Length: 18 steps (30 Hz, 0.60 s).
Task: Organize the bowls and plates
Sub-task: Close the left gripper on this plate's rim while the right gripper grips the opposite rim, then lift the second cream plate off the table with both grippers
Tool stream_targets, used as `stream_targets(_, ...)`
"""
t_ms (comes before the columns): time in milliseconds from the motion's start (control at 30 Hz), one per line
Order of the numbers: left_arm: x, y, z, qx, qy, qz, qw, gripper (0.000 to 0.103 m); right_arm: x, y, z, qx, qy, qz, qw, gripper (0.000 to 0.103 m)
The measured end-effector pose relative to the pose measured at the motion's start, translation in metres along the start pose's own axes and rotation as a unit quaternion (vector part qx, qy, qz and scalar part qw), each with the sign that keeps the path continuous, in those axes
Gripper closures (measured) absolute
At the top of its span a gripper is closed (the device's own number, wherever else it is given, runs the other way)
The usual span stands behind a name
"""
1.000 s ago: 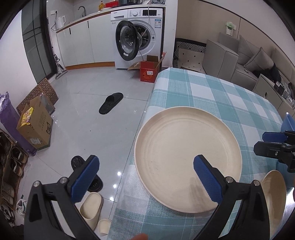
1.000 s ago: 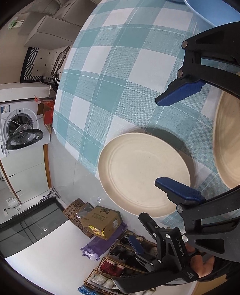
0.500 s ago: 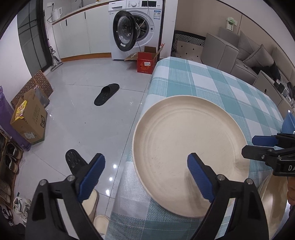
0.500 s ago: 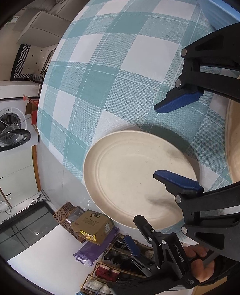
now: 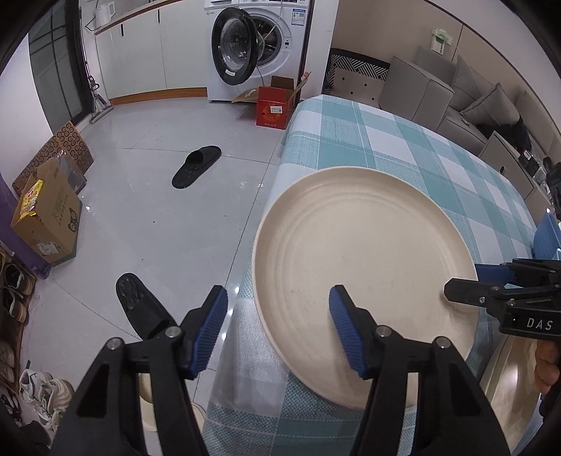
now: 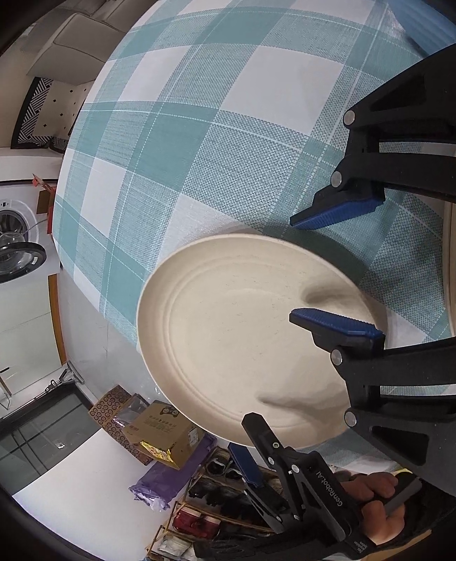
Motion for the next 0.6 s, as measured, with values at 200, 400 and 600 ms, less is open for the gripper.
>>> stream_targets(200,0.0017,-0.0016,-0.0014,0.003,-0.005,0.003,1.0000,0.060,0.0007,-0.0020,0.0005,-0.001,0.003,0.003,1.000,0.060)
stream_targets(400,0.0055,-0.0015,-0.0033,0.004,-0.011,0.005,0.9999,0.069,-0.0002,-0.0035,0.0010,0.007,0.010,0.001,1.000,0.072)
stream_targets(600,0.0062,-0.0004,-0.0004,0.001,-0.010,0.003,0.9999,0.078,0.0006,-0.0039,0.0052,0.009,0.021,0.000,1.000,0.079)
Point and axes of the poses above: each gripper's, at about its wrist camera, not at the fingertips, and y roughly against the way its jaws point, z to its left, x to its underside, the point moved 10 cm from there along -y, roughly the way its jaws point, and after that the axes turned 11 degrees about y, right-handed, at the moved point
